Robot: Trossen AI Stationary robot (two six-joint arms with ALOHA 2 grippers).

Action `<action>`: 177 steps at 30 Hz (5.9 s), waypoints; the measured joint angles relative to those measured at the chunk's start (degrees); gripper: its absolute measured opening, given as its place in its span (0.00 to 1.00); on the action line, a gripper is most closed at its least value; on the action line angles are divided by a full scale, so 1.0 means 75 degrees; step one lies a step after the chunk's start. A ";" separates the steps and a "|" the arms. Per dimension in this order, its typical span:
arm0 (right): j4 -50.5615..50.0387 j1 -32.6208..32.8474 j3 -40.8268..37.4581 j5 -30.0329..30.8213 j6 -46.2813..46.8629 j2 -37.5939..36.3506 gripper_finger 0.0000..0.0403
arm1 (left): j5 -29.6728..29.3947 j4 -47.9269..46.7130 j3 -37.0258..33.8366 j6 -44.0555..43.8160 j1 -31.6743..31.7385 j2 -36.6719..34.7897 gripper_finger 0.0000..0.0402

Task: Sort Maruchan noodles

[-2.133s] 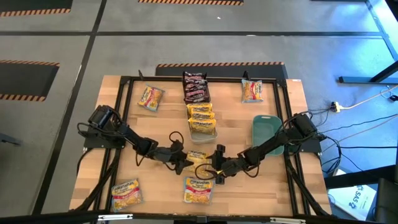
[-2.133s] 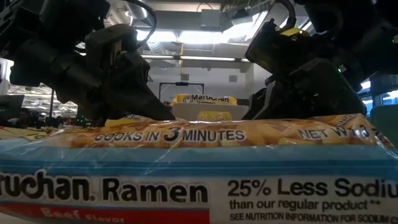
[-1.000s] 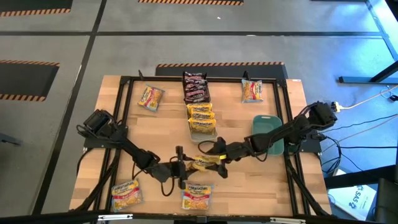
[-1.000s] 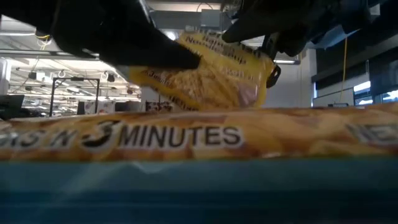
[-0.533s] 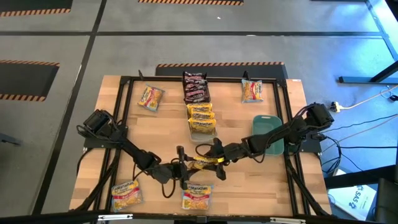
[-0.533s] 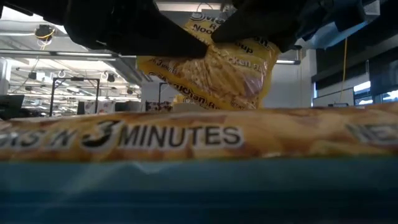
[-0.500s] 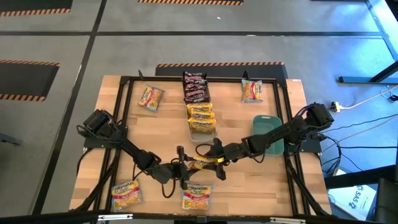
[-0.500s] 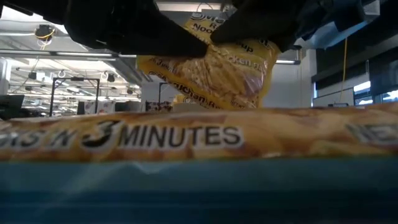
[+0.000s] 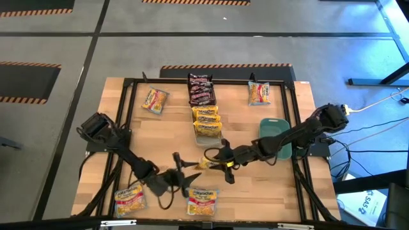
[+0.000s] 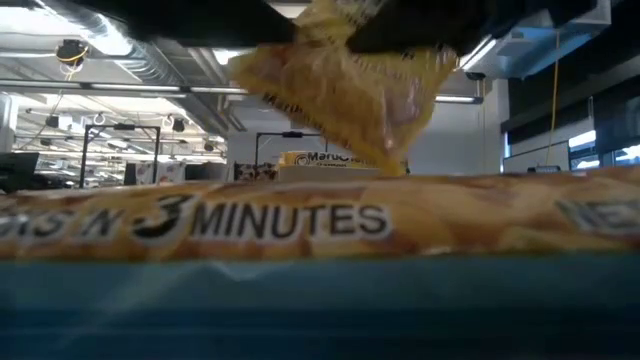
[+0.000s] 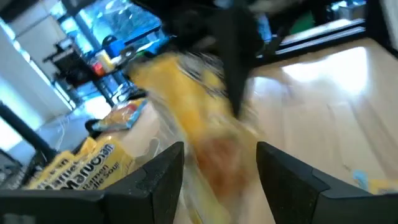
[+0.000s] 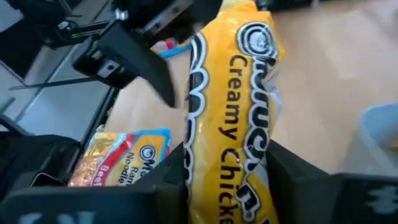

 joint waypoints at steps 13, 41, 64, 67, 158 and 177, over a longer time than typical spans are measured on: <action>-0.3487 -0.0655 0.2130 0.1285 -0.2104 -0.0655 0.27 | -0.1256 -0.3361 0.0000 -0.1095 -0.0983 -0.0930 0.48; -0.5638 -0.2511 0.3090 -0.0733 -0.2411 0.1137 0.27 | 0.1154 -0.5030 -0.0015 -0.3208 -0.0165 -0.0928 0.48; -0.6110 -0.2425 0.3377 -0.0698 -0.2186 0.1677 0.64 | 0.1320 -0.5004 -0.0012 -0.3213 -0.0162 -0.0923 0.48; -0.6501 -0.2145 0.3734 -0.0317 -0.2177 0.1372 0.66 | 0.1321 -0.4992 -0.0012 -0.3215 -0.0162 -0.0923 0.48; 0.0742 0.1622 -0.0263 -0.0457 -0.0431 0.0623 0.13 | 0.4712 -0.4880 -0.0842 -0.4869 0.1150 -0.1643 0.48; -0.0410 0.1528 0.2338 -0.2142 -0.0840 0.3048 0.13 | 0.4467 -0.4667 -0.0842 -0.4742 0.1056 -0.1630 0.48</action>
